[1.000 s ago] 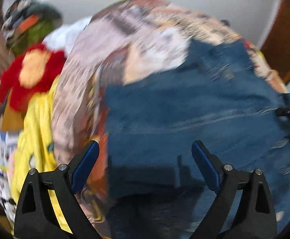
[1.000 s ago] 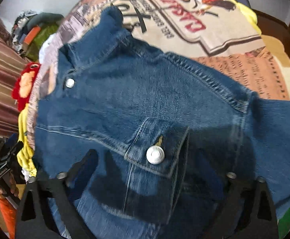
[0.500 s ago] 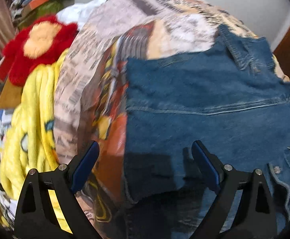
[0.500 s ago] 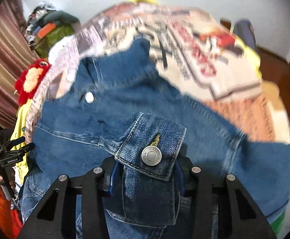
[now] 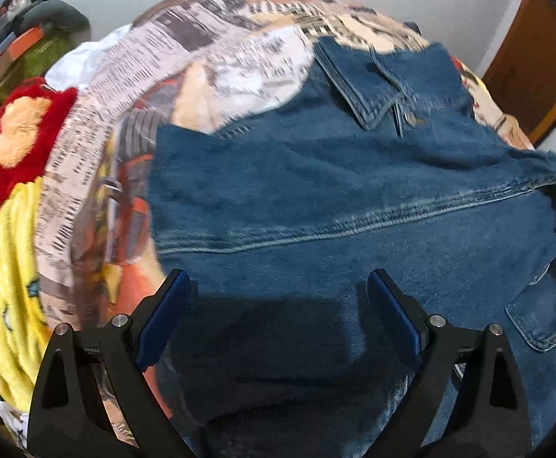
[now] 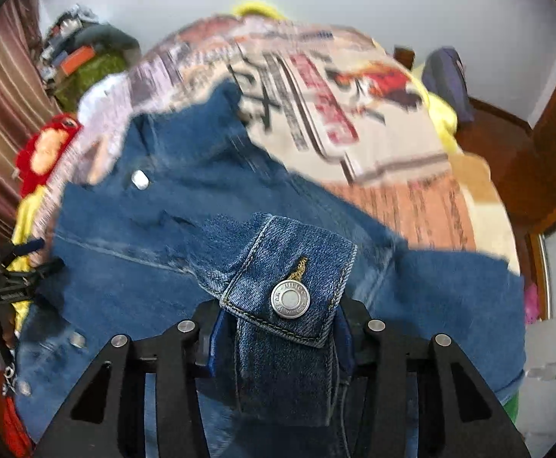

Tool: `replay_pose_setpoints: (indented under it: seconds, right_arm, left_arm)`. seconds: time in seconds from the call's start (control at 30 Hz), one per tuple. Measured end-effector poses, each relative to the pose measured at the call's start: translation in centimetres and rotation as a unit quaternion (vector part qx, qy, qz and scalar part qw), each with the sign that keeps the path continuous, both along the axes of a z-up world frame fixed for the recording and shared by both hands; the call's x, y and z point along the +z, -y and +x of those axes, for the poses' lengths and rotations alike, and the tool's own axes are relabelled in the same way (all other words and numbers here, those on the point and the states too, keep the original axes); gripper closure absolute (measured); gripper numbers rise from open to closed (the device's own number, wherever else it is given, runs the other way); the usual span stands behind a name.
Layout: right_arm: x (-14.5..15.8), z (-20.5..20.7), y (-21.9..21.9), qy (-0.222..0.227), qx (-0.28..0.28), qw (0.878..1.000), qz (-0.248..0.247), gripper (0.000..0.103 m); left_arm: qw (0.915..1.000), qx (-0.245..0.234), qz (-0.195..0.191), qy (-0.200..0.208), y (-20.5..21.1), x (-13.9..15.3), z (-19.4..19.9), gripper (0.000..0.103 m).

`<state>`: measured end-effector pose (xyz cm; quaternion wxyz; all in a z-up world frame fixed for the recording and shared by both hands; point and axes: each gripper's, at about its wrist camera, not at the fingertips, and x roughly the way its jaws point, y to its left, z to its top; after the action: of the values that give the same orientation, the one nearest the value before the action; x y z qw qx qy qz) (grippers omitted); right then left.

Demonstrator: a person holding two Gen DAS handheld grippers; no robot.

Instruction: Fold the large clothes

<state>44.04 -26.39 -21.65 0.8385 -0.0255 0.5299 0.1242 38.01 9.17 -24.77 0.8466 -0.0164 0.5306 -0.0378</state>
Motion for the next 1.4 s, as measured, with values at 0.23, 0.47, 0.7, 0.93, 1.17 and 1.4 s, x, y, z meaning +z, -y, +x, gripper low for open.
replay_pose_setpoints:
  seconds: [0.23,0.47,0.7,0.93,1.17,1.4]
  right_arm:
    - [-4.5,0.0,0.7,-0.03,-0.012,0.997,-0.07,0.039]
    - [-4.4,-0.7,1.6,-0.012,-0.033,0.996,-0.078,0.021]
    - [0.3,-1.9,3.5,0.008,-0.053,0.999,-0.005,0.021]
    - [6.2,-3.8,7.4,0.078,-0.08,0.993,0.024,0.021]
    - [8.5,-7.1,12.7,0.127,-0.12,0.985,0.013,0.021]
    - [4.8,-9.5,18.8,0.082,-0.192,0.977,0.051,0.021]
  left_arm:
    - [0.9999,-0.002,0.005,-0.013,0.4,-1.8,0.0,0.008]
    - [0.9998,0.002,0.016,-0.009,0.3,-1.9,-0.9,0.006]
    - [0.9989,0.008,0.042,0.018,1.1,1.2,-1.3,0.006]
    - [0.9946,-0.001,0.024,0.101,4.1,8.3,-0.5,0.006]
    - [0.9854,-0.046,0.0,0.164,9.3,12.8,0.2,0.005]
    - [0.9847,-0.088,-0.027,0.148,14.5,11.3,1.1,0.005]
